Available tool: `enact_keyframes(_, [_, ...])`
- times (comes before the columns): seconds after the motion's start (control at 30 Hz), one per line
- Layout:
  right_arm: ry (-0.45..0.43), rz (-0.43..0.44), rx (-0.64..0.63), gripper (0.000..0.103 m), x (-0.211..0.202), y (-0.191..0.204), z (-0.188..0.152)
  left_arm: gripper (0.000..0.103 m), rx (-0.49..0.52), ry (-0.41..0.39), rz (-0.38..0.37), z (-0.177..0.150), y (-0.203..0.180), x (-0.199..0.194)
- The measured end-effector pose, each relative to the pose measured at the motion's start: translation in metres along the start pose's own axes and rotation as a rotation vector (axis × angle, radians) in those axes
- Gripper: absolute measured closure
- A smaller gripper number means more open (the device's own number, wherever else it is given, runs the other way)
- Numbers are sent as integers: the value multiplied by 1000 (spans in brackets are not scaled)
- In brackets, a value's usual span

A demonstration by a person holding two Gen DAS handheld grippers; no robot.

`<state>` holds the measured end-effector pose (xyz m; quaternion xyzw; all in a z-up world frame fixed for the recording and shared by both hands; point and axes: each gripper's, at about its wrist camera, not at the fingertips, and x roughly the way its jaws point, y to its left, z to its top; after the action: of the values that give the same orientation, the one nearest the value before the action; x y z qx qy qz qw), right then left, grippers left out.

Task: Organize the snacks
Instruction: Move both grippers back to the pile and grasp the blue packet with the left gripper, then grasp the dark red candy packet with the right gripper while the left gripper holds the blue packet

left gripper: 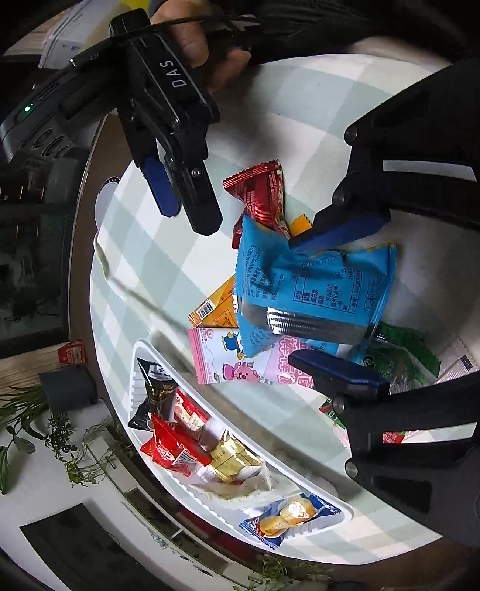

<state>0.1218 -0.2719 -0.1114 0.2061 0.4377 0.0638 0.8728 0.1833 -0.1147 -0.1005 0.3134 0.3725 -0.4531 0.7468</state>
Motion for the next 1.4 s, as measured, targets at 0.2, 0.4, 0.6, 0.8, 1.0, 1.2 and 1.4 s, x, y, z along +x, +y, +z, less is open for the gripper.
enact_keyframes(0.2, [1, -2, -13, 18, 0, 2, 0, 51, 6, 45, 11, 4, -2, 3])
enact_keyframes(0.4, [6, -10, -39, 24, 1, 5, -1, 52, -59, 66, -15, 6, 5, 5])
enact_keyframes(0.6, [-6, -21, -59, 28, 0, 8, -1, 58, -140, 49, -42, 3, 14, -2])
enact_keyframes(0.8, [-14, -22, -53, 32, -1, 6, 0, 71, -226, 12, -61, -5, 19, -12])
enact_keyframes(1.0, [-8, -30, -72, 34, 0, 8, 0, 72, -244, 10, -48, -9, 17, -16])
enact_keyframes(1.2, [-24, -42, -80, 34, -2, 9, 0, 75, -285, -11, -54, -16, 16, -25])
enact_keyframes(1.4, [-35, -53, -92, 35, -5, 12, 0, 75, -358, -37, -53, -32, 17, -40])
